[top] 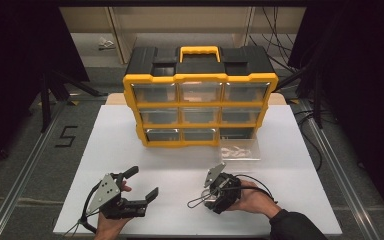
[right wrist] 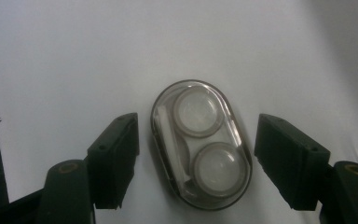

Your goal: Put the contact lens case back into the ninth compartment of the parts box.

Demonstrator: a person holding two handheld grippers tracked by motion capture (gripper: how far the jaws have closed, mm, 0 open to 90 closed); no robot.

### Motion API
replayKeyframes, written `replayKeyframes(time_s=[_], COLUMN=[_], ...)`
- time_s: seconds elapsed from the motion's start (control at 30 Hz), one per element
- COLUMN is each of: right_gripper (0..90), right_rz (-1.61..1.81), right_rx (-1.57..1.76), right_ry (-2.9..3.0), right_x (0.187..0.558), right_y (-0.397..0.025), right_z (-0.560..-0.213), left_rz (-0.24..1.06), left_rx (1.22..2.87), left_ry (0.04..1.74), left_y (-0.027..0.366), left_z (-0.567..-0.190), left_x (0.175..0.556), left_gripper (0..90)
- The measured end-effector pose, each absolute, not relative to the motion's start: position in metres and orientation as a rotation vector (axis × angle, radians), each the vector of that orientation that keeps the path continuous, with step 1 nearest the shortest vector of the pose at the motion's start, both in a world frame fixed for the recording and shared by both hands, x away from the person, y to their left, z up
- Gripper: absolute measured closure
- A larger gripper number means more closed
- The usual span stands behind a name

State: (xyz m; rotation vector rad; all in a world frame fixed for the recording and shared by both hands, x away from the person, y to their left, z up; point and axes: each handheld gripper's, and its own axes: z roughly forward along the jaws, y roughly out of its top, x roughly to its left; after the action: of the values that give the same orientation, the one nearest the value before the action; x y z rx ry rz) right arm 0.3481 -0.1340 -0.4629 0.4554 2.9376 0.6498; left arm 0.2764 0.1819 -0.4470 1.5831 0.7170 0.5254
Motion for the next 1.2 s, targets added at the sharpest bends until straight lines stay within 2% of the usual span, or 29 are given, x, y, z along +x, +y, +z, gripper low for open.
replayKeyframes(time_s=[0.67,1.2], right_gripper=[49.3,49.6], right_rz=[0.619,0.636], right_rx=[0.452,0.454], right_ry=[2.985,2.973], right_x=[0.3496,0.3479], right_y=[-0.1351,-0.1353], right_z=[-0.4656,-0.4622], left_rz=[0.531,0.535], left_rx=[1.582,1.585], left_ry=[0.716,0.715], left_y=[0.1824,0.1825], left_z=[-0.4468,-0.4468], left_x=[0.2760,0.2755], left_gripper=[8.1,8.1])
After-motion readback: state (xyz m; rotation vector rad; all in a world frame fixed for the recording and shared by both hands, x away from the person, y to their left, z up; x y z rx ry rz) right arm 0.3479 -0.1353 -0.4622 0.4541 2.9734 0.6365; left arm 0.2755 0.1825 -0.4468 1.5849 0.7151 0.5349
